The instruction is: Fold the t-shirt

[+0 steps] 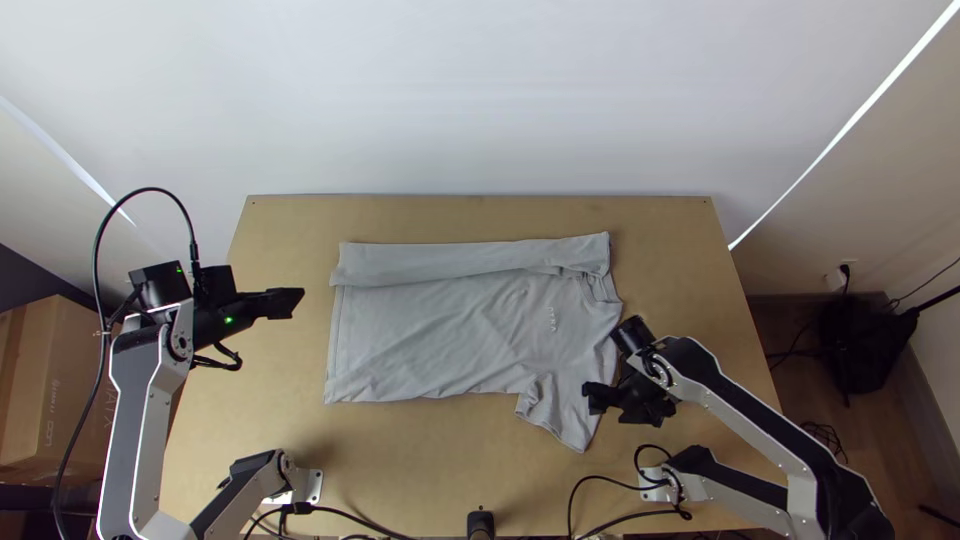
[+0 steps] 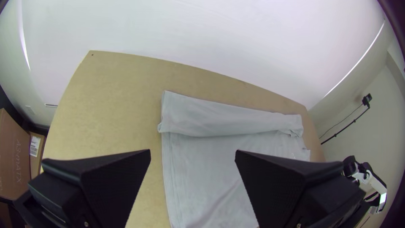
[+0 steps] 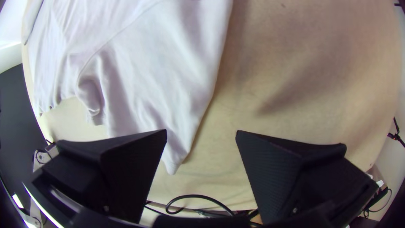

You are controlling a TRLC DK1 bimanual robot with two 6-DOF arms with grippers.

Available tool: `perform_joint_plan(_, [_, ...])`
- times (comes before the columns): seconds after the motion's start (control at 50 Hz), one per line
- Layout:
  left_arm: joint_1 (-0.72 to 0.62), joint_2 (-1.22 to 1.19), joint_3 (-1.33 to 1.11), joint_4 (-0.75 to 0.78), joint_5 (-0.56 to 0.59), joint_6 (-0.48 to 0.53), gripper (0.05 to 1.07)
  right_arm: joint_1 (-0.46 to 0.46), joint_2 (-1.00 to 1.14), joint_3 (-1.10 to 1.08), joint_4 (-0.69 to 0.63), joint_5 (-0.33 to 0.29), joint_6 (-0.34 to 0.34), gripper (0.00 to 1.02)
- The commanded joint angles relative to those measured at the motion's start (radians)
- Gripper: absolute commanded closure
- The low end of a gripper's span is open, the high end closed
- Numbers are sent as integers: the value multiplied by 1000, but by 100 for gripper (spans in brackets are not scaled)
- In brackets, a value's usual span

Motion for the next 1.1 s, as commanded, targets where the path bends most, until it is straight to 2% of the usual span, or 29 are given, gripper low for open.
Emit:
perform_joint_plan(0.0, [-5,-18,-16,-8,14,-12,11,32,61,-20,8,-11,18,34])
perform_joint_plan(0.12, [-5,-16,-18,-8,13,-8,11,71,109,-17,19,-20,15,35])
perform_joint_plan(0.22, [-4,-12,-19,-9,13,0,11,93,129,-20,50,-20,9,61])
perform_joint_plan(0.3, [-7,-12,-25,-15,13,12,11,113,135,-25,59,-19,9,73])
perform_joint_plan(0.42, [-33,-7,-30,-109,10,123,11,148,129,-27,71,9,-1,100])
perform_joint_plan(0.56, [-51,13,-38,-304,-4,354,11,150,118,-28,71,15,-14,100])
perform_joint_plan(0.74, [-119,34,-71,-522,-185,581,11,147,113,-22,71,20,-19,100])
perform_joint_plan(0.84, [-142,37,-111,-581,-276,601,11,147,113,-16,69,20,-18,100])
perform_joint_plan(1.08, [-240,106,-197,-525,-375,604,11,148,103,-11,69,21,-16,100])
